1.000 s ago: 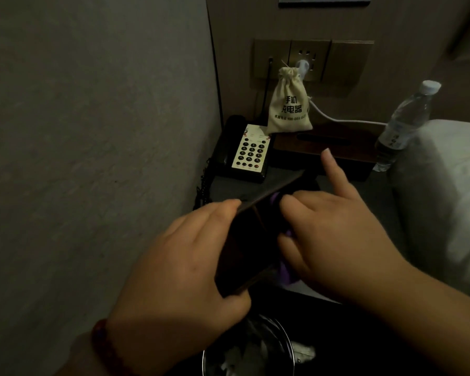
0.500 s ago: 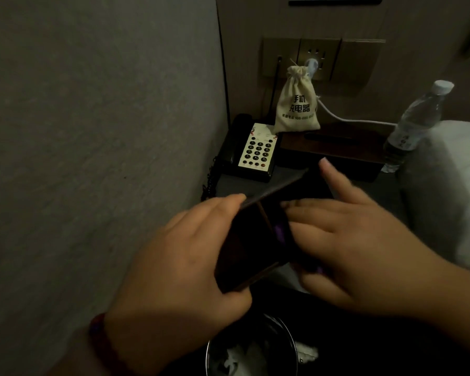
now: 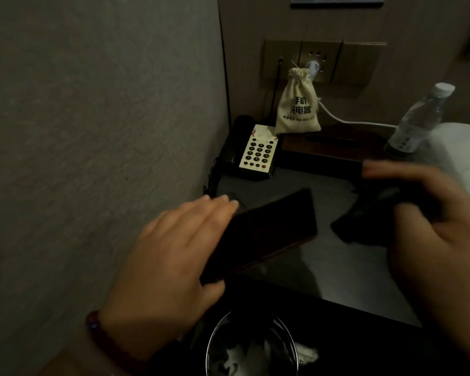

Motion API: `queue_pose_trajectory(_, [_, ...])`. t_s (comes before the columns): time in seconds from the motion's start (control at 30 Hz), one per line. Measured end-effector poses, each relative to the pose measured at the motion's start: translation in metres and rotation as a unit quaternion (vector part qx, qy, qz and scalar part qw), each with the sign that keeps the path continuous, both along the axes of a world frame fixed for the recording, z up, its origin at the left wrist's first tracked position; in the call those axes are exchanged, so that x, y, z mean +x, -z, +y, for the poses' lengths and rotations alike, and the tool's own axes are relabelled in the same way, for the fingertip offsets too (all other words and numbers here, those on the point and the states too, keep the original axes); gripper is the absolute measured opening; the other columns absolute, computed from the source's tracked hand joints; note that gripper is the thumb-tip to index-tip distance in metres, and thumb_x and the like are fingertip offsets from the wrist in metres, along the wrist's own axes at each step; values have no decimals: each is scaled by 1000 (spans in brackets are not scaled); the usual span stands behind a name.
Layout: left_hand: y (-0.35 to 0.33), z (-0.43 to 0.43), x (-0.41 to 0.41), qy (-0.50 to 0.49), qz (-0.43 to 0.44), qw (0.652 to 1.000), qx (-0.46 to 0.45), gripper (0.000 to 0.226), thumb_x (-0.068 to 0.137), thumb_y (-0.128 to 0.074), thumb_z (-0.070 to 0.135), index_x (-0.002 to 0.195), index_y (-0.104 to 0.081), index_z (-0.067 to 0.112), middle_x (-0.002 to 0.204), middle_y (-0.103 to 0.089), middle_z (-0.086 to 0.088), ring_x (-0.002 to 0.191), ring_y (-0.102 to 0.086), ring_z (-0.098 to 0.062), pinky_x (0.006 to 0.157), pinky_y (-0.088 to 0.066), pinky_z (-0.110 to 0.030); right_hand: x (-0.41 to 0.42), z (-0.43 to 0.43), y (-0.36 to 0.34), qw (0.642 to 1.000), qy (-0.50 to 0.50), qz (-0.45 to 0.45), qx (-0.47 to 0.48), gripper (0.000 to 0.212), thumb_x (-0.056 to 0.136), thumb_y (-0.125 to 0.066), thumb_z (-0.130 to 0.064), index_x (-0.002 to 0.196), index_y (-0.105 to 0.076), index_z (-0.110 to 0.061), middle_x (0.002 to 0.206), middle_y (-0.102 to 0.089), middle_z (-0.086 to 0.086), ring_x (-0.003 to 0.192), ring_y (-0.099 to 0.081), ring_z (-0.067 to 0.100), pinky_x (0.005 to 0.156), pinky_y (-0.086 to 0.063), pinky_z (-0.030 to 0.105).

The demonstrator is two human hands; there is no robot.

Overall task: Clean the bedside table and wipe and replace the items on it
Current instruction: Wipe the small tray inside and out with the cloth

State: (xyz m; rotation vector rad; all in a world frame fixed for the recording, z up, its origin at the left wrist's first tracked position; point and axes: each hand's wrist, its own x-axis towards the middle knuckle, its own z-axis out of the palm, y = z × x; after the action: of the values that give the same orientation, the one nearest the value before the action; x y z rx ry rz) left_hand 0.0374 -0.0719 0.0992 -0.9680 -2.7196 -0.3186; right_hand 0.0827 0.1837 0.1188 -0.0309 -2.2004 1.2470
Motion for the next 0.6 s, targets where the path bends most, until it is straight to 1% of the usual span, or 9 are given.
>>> queue_pose_trajectory(0.03, [2,3,1,30,11,999,-17,90,58,-63,41,142,-36,22,143,-44,5,130,-42,-15,104,-29,-28,-5,-4,-5,1000,8,-5,22,45,68,-38,-24,104,-64,-35,122,-60,-21,118,-51,-3,104,-41,28])
queue_pose_trajectory(0.1, [4,10,3,80,33,996,-32,95,57,-71,37,142,-35,21,146,-42,3,133,-40,-17,108,-28,-32,-16,-20,-14,989,-49,-47,129,54,70,-38,-24,119,-58,-34,133,-53,-17,126,-43,-3,109,-33,25])
queue_pose_trajectory(0.17, [3,11,2,103,60,992,-38,94,57,-74,33,142,-35,19,146,-41,1,133,-39,-20,108,-29,-35,-23,-32,-15,954,-121,-107,252,61,71,-33,-35,130,-49,-36,138,-48,-16,129,-36,-3,114,-27,34])
queue_pose_trajectory(0.2, [3,8,1,110,76,990,-45,92,59,-73,31,142,-35,19,147,-41,0,134,-39,-20,109,-28,-36,-25,-35,-16,939,-143,-136,283,64,71,-30,-41,134,-44,-39,139,-47,-17,129,-33,-5,114,-26,36])
queue_pose_trajectory(0.27, [2,2,-2,123,102,985,-62,87,64,-68,30,143,-34,18,147,-40,0,134,-38,-22,111,-27,-37,-27,-33,-19,920,-202,-190,279,72,69,-28,-54,140,-33,-44,142,-40,-22,132,-25,-9,112,-27,29])
queue_pose_trajectory(0.37, [6,0,-2,145,122,979,-69,77,71,-64,27,142,-36,17,145,-43,-2,133,-40,-23,110,-29,-38,-27,-29,-25,859,-275,-261,345,90,63,-33,-73,145,-5,-49,152,-16,-25,138,-7,-10,115,-16,21])
queue_pose_trajectory(0.47, [7,3,1,161,138,975,-59,65,79,-57,26,141,-38,16,144,-46,-2,132,-43,-23,109,-31,-39,-32,-30,-25,817,-254,-255,451,110,61,-54,-78,145,9,-46,153,-13,-24,138,-18,-3,110,-23,19])
queue_pose_trajectory(0.53, [8,4,2,161,140,975,-56,62,82,-53,25,141,-37,16,145,-45,-2,132,-43,-23,110,-30,-38,-36,-33,-24,812,-238,-242,474,110,65,-65,-69,146,6,-45,147,-28,-23,128,-37,2,100,-38,21])
queue_pose_trajectory(0.6, [8,4,2,153,126,979,-54,64,81,-55,27,142,-36,18,146,-43,-1,134,-40,-22,110,-29,-39,-37,-34,-23,815,-225,-219,488,96,72,-67,-57,146,-7,-43,140,-37,-21,120,-45,4,91,-42,22])
